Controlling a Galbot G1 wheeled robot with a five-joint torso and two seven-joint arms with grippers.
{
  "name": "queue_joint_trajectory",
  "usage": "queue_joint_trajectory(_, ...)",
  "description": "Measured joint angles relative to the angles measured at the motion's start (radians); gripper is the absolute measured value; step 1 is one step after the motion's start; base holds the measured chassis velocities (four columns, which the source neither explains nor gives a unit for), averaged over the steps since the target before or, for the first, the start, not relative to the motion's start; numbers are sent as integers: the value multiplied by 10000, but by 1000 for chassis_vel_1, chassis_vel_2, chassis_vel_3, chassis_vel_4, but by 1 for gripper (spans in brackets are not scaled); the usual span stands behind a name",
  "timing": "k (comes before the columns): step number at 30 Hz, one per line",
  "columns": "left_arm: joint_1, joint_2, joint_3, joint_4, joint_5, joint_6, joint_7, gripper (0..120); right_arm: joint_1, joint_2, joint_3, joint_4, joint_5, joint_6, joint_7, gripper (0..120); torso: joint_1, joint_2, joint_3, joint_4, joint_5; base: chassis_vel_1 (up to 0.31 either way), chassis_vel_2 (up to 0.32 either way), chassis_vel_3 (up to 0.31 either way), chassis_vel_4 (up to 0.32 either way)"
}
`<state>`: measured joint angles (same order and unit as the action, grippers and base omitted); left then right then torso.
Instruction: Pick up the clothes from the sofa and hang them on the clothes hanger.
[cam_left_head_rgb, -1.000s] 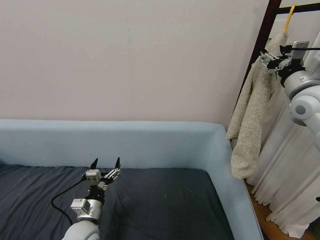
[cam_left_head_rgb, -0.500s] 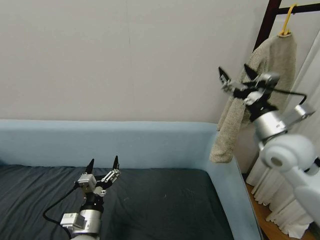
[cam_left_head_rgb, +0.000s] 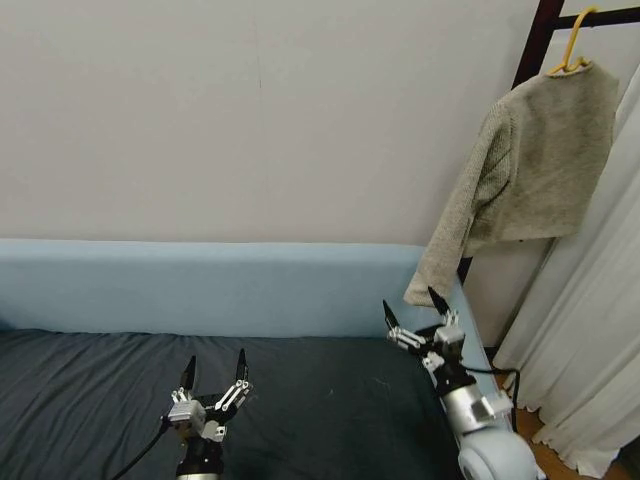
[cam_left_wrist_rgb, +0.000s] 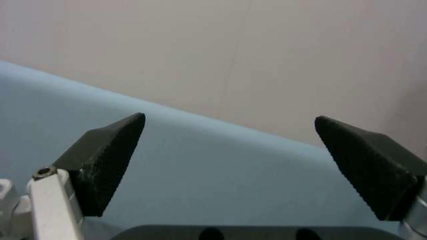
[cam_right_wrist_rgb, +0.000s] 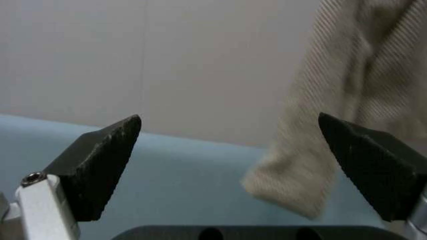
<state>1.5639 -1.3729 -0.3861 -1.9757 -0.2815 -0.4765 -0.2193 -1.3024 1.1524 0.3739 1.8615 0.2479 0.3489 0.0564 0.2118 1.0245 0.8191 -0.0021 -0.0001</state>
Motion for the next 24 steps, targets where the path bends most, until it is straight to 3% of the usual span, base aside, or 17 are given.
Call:
queue_joint_trajectory(4, 223, 5, -335, 115, -253, -26, -44, 100, -372, 174, 665, -310, -234, 88, 209, 100, 0, 0, 0, 8, 0, 0, 0, 0, 0)
queue_joint_trajectory(10, 587, 538, -502, -116, -979, 245, -192, 100, -981, -105, 1516, -162, -262, -78, 433, 100, 1, 0, 0, 6, 1, 0, 0, 0, 0)
queue_joint_trajectory(15, 739, 750, -621, -450, -1227, 453, -349, 100, -1630, -85, 1889, 625, 78, -474, 671, 100, 1, 0, 0, 5, 0, 0, 0, 0, 0)
queue_joint_trajectory(24, 787, 758, -656, -634, -1280, 605, -329, 100, -1831, -80, 2017, 885, 52, -596, 674, 100, 2, 0, 1, 6, 0, 0, 0, 0, 0)
